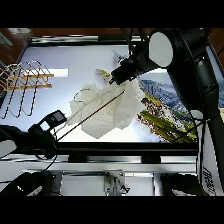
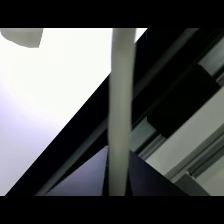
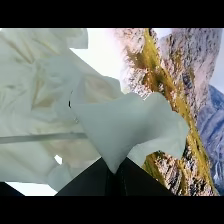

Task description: Fold the shirts.

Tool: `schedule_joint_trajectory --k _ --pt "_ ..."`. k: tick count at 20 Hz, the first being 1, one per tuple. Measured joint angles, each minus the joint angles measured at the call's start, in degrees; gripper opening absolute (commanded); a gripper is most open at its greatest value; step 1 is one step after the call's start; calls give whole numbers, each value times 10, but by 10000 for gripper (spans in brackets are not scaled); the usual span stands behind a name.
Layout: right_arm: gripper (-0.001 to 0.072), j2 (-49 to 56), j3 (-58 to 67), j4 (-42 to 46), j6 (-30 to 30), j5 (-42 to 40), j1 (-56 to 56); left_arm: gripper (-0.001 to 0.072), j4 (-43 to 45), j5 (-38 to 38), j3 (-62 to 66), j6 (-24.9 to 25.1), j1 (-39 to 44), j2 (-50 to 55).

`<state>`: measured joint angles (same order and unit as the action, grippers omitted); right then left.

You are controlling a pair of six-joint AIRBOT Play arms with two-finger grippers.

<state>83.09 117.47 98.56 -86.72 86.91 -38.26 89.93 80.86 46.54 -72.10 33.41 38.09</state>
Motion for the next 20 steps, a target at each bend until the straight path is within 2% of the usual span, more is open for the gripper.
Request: schedule_joint_trajectory --k 9,15,20 --pt "75 -9 0 -63 2 -9 0 47 -48 -170 0 22 54 120" --pt "75 -23 0 -84 -2 31 0 47 -114 -288 1 21 21 170" --pt "75 -25 0 -151 -23 46 -4 46 -172 -322 2 49 16 186"
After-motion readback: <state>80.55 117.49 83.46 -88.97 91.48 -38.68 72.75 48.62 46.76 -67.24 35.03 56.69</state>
